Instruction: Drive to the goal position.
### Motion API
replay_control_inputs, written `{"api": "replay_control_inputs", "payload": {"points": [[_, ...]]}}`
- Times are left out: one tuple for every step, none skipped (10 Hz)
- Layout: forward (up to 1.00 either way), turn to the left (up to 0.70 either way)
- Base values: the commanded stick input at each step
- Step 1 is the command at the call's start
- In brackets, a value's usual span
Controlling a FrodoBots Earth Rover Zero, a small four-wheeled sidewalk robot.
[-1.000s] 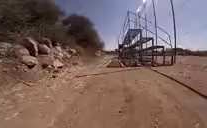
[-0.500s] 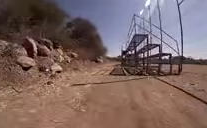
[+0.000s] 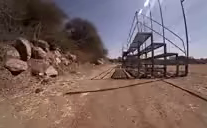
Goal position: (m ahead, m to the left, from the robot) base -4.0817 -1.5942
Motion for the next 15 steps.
{"api": "replay_control_inputs", "payload": {"points": [[1.00, -0.27], [1.00, -0.27], [1.00, -0.27], [1.00, 0.00], [1.00, 0.00], [1.00, 0.00], [1.00, 0.00], [1.00, 0.00], [1.00, -0.08], [1.00, -0.19], [1.00, -0.27], [1.00, -0.27], [1.00, -0.27], [1.00, 0.00], [1.00, 0.00]]}}
